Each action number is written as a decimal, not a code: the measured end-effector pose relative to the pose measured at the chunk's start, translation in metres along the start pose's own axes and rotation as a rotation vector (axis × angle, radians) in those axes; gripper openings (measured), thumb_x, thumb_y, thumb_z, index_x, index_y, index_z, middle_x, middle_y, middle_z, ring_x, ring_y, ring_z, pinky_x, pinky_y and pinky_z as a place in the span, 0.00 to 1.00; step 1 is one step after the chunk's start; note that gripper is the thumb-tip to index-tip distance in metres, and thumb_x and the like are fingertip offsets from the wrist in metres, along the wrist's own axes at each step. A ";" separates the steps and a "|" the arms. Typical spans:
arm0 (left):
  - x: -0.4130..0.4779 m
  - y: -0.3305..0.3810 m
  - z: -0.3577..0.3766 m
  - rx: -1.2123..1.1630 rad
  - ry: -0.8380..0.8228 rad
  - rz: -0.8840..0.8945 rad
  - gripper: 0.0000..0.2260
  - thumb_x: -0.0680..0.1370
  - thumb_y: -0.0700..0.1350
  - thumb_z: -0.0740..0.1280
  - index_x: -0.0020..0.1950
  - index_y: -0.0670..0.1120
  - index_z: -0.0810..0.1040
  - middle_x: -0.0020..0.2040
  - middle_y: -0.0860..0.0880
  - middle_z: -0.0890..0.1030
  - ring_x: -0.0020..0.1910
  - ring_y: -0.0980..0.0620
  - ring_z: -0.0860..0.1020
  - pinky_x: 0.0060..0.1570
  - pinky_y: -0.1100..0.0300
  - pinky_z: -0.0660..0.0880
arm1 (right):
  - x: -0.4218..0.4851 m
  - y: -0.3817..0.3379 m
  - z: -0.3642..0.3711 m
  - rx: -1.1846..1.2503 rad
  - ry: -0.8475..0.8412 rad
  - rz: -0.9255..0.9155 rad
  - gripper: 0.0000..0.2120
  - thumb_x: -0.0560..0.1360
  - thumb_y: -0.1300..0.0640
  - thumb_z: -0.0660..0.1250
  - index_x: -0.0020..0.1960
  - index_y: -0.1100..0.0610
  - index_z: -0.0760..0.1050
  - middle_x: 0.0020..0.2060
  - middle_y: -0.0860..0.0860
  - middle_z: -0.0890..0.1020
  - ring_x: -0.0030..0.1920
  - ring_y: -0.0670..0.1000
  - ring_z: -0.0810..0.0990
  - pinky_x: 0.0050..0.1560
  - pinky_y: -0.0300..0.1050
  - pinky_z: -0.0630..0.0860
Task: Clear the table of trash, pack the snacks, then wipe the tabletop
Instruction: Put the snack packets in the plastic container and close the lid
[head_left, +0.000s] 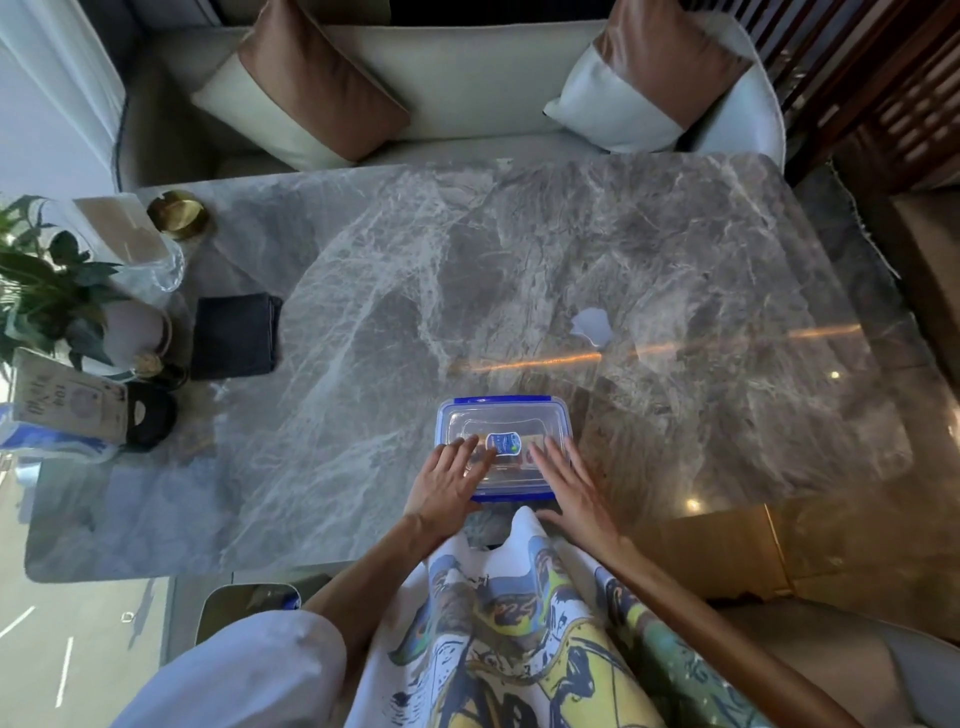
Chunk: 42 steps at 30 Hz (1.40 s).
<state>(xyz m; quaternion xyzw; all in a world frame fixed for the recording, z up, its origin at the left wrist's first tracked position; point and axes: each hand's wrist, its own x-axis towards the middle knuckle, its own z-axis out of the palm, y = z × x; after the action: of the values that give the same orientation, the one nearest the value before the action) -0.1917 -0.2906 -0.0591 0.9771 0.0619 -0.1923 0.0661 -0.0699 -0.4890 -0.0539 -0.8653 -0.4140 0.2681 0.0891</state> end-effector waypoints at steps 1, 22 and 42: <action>0.000 0.000 0.000 0.000 0.004 -0.001 0.39 0.78 0.59 0.62 0.80 0.50 0.43 0.80 0.42 0.52 0.78 0.41 0.54 0.76 0.48 0.51 | 0.001 -0.002 0.000 0.027 0.037 0.016 0.45 0.73 0.52 0.72 0.79 0.53 0.47 0.80 0.52 0.50 0.78 0.53 0.38 0.79 0.54 0.52; 0.016 -0.007 -0.026 -0.659 0.329 -0.391 0.19 0.79 0.49 0.66 0.69 0.46 0.75 0.64 0.41 0.75 0.63 0.41 0.72 0.62 0.52 0.67 | 0.004 -0.006 -0.029 0.363 0.079 0.149 0.41 0.76 0.56 0.69 0.80 0.46 0.47 0.79 0.48 0.56 0.80 0.51 0.49 0.77 0.50 0.58; -0.003 0.005 -0.037 -2.206 0.645 -1.288 0.26 0.80 0.39 0.64 0.77 0.45 0.60 0.50 0.42 0.75 0.37 0.53 0.73 0.35 0.64 0.71 | 0.076 0.011 -0.056 1.265 -0.283 0.583 0.27 0.75 0.66 0.69 0.65 0.50 0.61 0.65 0.57 0.73 0.53 0.55 0.78 0.40 0.50 0.80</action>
<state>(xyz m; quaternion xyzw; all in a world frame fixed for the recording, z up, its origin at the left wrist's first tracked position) -0.1801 -0.2903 -0.0235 0.2076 0.6496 0.2024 0.7028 0.0068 -0.4348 -0.0403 -0.6801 0.0618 0.5798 0.4444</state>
